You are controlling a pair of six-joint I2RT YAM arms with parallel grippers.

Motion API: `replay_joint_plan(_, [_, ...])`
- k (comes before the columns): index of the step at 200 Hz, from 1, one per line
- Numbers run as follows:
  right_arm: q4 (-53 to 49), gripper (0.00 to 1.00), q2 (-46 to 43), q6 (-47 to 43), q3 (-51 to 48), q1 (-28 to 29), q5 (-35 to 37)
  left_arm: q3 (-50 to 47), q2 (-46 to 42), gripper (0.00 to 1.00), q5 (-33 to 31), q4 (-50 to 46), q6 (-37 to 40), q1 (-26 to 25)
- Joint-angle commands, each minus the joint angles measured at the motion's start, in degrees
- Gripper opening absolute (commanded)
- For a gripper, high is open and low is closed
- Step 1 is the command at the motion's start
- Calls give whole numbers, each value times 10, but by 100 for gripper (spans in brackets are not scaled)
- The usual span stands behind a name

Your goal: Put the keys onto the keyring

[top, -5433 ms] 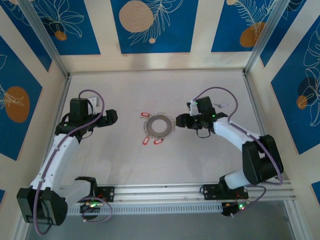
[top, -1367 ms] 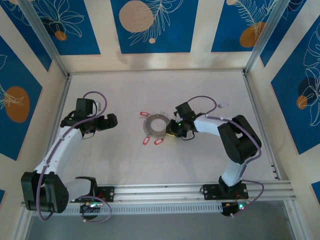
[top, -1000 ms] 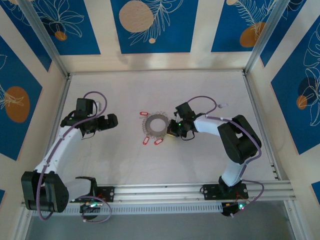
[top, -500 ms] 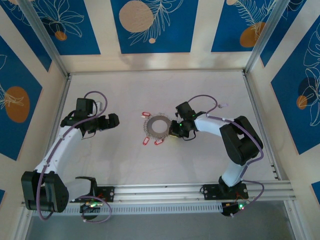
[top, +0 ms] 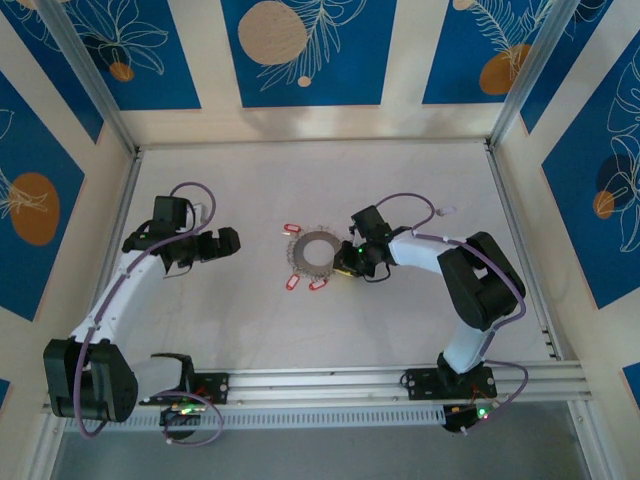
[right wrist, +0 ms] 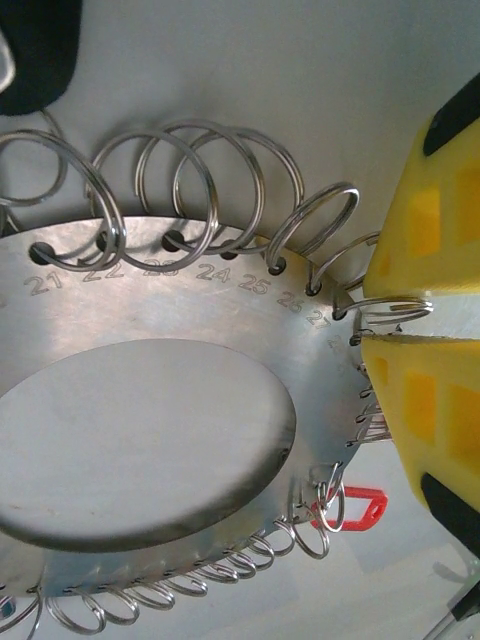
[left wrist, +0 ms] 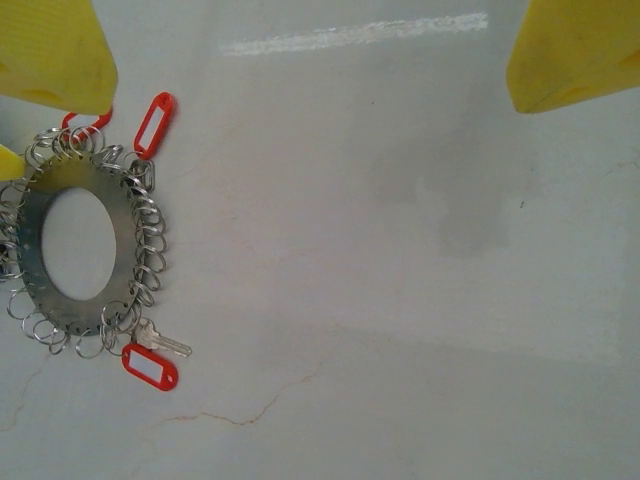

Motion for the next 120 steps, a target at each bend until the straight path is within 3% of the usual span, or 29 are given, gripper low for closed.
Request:
replay_joint_plan(1, [5,19,15,20,-10,6,-11,12,5,100,15,0,-1,1])
replay_joint_plan(59, [-13,13,-16,15,-7,7,23,12,5,100,18,1,0,0])
replay_joint_plan(89, [-25,5,-23,-2,-2,7,28,11,5,100,25,4,1,0])
replay_joint_plan(105, [-46,2,-28,-28,9,8,34,7,0,100,56,18,4,0])
replay_joint_plan(120, [-82,1,-41,-72,28,11,57,-10,-12,100,128,65,11,-5])
